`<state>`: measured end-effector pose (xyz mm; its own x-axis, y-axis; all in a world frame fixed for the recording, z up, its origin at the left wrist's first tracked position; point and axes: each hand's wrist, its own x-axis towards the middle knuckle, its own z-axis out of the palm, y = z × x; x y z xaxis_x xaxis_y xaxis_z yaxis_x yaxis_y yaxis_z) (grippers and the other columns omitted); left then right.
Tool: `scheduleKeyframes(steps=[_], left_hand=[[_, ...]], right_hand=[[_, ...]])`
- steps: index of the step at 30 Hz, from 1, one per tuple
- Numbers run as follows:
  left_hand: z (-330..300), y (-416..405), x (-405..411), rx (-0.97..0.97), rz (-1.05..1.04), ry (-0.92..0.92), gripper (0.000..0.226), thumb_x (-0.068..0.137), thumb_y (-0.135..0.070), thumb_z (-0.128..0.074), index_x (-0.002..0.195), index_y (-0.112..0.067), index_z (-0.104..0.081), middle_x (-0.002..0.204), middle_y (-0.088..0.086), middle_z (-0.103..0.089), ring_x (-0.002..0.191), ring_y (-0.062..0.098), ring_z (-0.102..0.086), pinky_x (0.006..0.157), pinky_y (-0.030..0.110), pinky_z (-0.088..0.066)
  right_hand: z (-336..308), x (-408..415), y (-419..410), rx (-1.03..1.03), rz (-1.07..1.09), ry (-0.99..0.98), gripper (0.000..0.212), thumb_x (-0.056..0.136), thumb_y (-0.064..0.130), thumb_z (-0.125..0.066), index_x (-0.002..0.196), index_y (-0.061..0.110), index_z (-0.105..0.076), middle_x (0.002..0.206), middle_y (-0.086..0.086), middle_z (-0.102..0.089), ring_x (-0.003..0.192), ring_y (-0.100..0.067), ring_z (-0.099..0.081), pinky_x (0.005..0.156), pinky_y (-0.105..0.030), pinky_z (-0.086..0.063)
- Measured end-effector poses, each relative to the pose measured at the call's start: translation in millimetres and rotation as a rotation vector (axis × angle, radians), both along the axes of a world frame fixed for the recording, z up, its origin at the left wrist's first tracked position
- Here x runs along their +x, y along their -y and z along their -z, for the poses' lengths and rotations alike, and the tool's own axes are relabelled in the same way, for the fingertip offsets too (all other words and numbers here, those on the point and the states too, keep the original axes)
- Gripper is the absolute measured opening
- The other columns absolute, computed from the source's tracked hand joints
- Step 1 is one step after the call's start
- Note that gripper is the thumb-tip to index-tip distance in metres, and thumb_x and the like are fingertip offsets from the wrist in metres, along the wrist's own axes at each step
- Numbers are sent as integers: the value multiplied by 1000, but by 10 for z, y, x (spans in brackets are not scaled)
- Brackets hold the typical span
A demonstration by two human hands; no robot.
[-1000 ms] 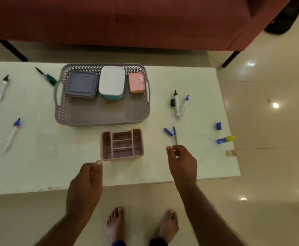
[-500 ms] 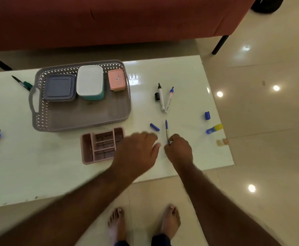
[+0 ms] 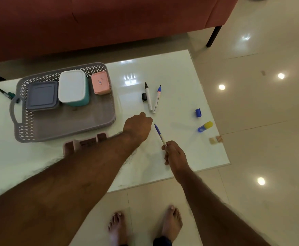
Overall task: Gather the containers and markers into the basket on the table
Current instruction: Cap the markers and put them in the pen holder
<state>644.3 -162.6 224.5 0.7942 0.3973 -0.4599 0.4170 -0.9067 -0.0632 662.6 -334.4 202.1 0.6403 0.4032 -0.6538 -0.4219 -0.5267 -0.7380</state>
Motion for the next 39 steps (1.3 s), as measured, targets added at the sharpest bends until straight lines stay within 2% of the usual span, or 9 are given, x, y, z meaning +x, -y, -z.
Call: scheduleKeyframes(steps=[6, 12, 16, 20, 22, 26, 29, 35, 39], left_hand=[[-95, -176, -67, -142, -134, 40, 21, 93, -28, -63, 107, -17, -53, 105, 6, -61, 86, 23, -60, 77, 37, -53], [-932, -146, -616, -621, -409, 488, 11, 90, -28, -67, 94, -27, -57, 88, -9, -66, 72, 13, -60, 66, 30, -48], [-1672, -161, -1116, -937, -570, 650, 17, 87, -15, -72, 94, -30, -67, 87, -1, -71, 75, 18, -66, 71, 36, -56], [-2591, -147, -1534, -1012, -626, 746, 17, 88, -10, -70, 97, -25, -70, 97, 13, -70, 74, 21, -63, 70, 28, -57], [-3044, -166, -1698, -1067, -665, 819, 14, 91, -9, -65, 100, -19, -70, 98, 20, -68, 68, 17, -58, 65, 23, -55], [-3879, -271, -2067, -1086, -630, 905, 16, 98, -11, -53, 103, -13, -68, 87, 0, -70, 65, 19, -54, 66, 28, -53], [-4501, -336, -2286, -1123, -642, 979, 12, 96, -7, -55, 100, -11, -66, 78, -6, -66, 66, 20, -51, 65, 27, -53], [-5365, -404, -2556, -1201, -518, 1133, 12, 88, -20, -63, 97, -16, -70, 91, 15, -65, 63, 21, -46, 63, 30, -52], [-5664, -412, -2639, -1296, -469, 1215, 15, 93, -21, -59, 99, -12, -71, 71, 6, -52, 60, 15, -46, 63, 30, -51]], right_hand=[[12, 2, 2, 12, 38, 11, 23, 94, 13, -37, 88, 7, -58, 72, -6, -48, 69, -19, -46, 62, -32, -47], [-681, -250, 360, 202, 132, 142, 28, 82, 18, -40, 85, 16, -68, 60, 1, -35, 55, -18, -30, 51, -34, -30], [-1531, -475, 494, 228, 20, 240, 28, 87, 25, -42, 92, 26, -70, 58, 6, -37, 54, -15, -29, 53, -31, -26], [-2544, -699, 383, 241, -195, 423, 26, 99, 42, -48, 94, 25, -67, 56, 12, -44, 51, -5, -37, 50, -18, -33], [-2971, -776, 316, 280, -286, 477, 20, 98, 38, -48, 98, 30, -66, 59, 7, -46, 54, -4, -40, 52, -21, -36], [-3751, -952, 212, 340, -461, 520, 13, 101, 30, -49, 99, 36, -61, 66, -5, -51, 60, -22, -48, 56, -35, -43], [-4332, -1095, 104, 398, -494, 570, 15, 100, 27, -50, 96, 36, -62, 66, -1, -55, 59, -13, -50, 57, -25, -43], [-5174, -1332, -60, 464, -514, 698, 14, 101, 26, -50, 98, 29, -63, 67, 3, -59, 61, -6, -52, 56, -16, -39], [-5507, -1442, -134, 496, -509, 786, 13, 101, 29, -50, 97, 29, -62, 66, 8, -61, 61, -6, -54, 56, -18, -41]])
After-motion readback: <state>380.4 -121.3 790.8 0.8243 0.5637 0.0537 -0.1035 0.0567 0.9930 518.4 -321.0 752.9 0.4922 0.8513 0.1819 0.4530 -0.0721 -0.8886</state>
